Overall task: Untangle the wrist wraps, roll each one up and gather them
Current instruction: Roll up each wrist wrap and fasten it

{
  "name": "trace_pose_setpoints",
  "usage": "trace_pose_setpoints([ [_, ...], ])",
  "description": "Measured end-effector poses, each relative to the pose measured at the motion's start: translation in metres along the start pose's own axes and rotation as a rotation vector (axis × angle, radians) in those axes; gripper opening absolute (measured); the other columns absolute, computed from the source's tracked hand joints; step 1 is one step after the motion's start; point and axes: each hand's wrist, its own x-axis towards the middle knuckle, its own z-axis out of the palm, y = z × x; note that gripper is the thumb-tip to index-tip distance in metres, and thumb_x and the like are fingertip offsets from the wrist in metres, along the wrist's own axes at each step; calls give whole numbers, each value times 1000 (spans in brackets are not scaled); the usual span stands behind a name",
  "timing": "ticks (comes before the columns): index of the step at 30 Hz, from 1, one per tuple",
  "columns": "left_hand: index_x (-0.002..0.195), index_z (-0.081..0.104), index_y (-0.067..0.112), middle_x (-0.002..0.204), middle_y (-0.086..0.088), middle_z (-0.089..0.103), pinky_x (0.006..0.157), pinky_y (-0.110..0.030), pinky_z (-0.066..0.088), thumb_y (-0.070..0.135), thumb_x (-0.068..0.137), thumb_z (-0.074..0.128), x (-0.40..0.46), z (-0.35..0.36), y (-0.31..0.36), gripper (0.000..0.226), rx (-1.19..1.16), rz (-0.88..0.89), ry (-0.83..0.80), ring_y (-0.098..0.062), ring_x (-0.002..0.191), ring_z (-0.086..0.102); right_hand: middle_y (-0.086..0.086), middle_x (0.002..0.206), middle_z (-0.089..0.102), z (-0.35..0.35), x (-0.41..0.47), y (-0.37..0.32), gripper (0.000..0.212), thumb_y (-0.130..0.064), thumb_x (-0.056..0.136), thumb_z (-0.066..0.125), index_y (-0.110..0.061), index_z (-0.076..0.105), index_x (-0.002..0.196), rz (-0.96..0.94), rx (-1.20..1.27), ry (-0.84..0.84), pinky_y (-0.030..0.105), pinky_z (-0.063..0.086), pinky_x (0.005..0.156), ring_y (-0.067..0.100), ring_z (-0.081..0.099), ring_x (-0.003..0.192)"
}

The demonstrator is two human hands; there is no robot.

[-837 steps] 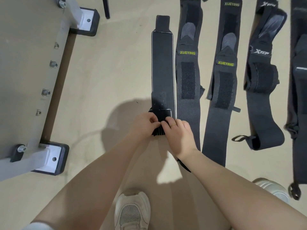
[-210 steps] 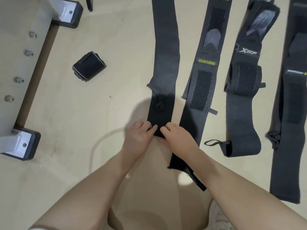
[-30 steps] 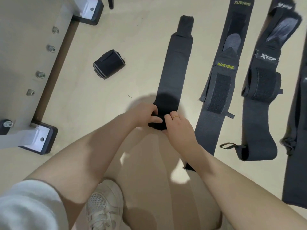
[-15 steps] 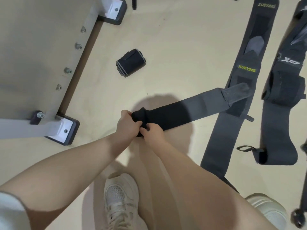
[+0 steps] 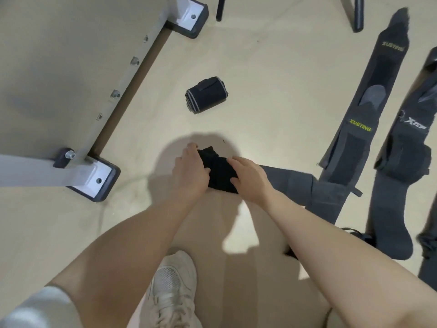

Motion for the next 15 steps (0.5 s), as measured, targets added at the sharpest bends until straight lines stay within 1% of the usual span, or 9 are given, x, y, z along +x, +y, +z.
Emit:
trace_pose_setpoints([
  [2, 130, 37, 13, 125, -9, 51, 89, -42, 43, 16, 84, 66, 12, -10, -4, 55, 97, 47, -11, -29, 114, 47, 4, 131, 52, 6, 6, -10, 53, -19, 89, 55, -14, 39, 139, -8, -48, 47, 33, 36, 98, 27, 47, 120],
  [4, 127, 41, 12, 123, -9, 52, 84, -39, 43, 19, 83, 66, 20, -15, -7, 51, 191, 105, -47, -28, 112, 48, 6, 127, 53, 8, 12, -21, 50, -26, 91, 55, -14, 40, 137, 51, -55, 76, 31, 35, 94, 27, 47, 116],
  [7, 125, 45, 13, 121, -7, 55, 79, -36, 42, 22, 82, 68, 27, -20, -8, 49, 185, 96, -79, -28, 111, 51, 6, 121, 56, 8, 20, -32, 42, -34, 92, 54, -14, 48, 129, 125, -68, 80, 30, 37, 86, 27, 48, 111],
  [9, 123, 47, 14, 119, -7, 57, 80, -36, 44, 23, 80, 70, 31, -24, -9, 49, 163, 79, -102, -27, 108, 53, 7, 115, 60, 6, 26, -34, 39, -35, 92, 55, -15, 51, 125, 165, 6, 70, 32, 39, 85, 27, 50, 109],
  [12, 120, 49, 15, 114, -7, 58, 82, -37, 48, 24, 79, 71, 37, -29, -9, 48, 139, 67, -156, -27, 104, 54, 7, 111, 62, 0, 37, -35, 39, -32, 90, 59, -17, 50, 125, 216, 183, -24, 36, 44, 85, 28, 55, 105],
  [14, 119, 49, 16, 114, -7, 57, 83, -38, 48, 24, 78, 72, 39, -29, -7, 47, 132, 63, -174, -27, 103, 53, 6, 106, 62, -2, 44, -34, 34, -28, 90, 60, -17, 53, 121, 241, 297, -75, 33, 44, 79, 26, 57, 99],
  [15, 119, 49, 15, 114, -8, 57, 83, -38, 48, 24, 79, 72, 39, -29, -7, 47, 135, 65, -175, -28, 103, 53, 4, 99, 61, -2, 46, -33, 29, -27, 90, 60, -16, 55, 117, 245, 338, -71, 31, 43, 75, 25, 57, 95],
])
